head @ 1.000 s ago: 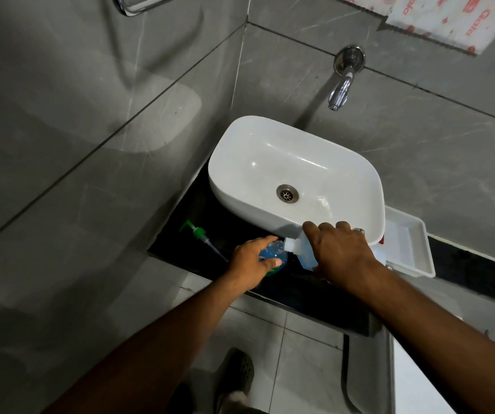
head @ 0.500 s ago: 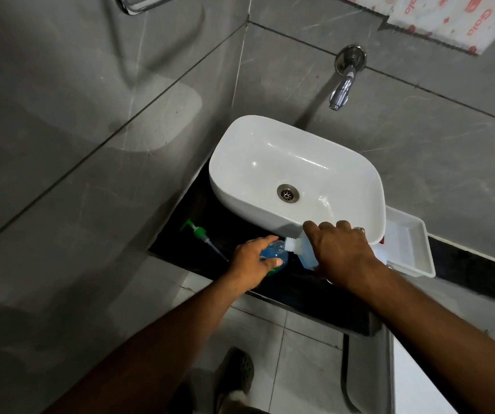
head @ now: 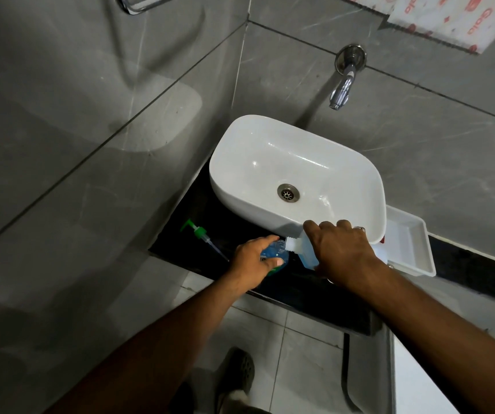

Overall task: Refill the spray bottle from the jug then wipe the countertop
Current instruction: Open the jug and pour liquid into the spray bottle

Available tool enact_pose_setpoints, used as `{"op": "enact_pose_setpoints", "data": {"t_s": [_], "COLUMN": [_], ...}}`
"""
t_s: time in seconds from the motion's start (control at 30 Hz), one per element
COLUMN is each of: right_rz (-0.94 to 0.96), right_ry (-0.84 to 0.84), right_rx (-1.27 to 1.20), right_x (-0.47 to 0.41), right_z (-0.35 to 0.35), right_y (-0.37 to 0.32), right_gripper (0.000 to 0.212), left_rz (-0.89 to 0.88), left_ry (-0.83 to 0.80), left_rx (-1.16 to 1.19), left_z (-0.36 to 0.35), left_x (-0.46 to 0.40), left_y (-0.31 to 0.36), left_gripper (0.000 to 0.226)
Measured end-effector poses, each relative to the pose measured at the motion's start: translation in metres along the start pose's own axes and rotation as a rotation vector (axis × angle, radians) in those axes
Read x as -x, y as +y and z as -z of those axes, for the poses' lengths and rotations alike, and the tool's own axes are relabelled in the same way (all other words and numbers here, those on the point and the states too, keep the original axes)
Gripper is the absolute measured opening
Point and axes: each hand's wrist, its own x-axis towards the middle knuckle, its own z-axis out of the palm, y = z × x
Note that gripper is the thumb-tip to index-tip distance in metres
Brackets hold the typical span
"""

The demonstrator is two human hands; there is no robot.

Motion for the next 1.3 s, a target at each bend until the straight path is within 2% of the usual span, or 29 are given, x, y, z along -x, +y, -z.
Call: {"op": "enact_pose_setpoints", "data": {"t_s": [1.3], "right_rz": [0.003], "right_ry": [-0.004], "right_rx": [0.043], "right_x": [-0.0014], "right_z": [0.0014], "right_y": [-0.0008], "right_gripper": [0.072], "left_rz": [0.021], "left_ry": [-0.014], "left_rx": [-0.011], "left_z": [0.002], "left_x": [0.0027], "left_y": [0.0063], "left_gripper": [0.056]}}
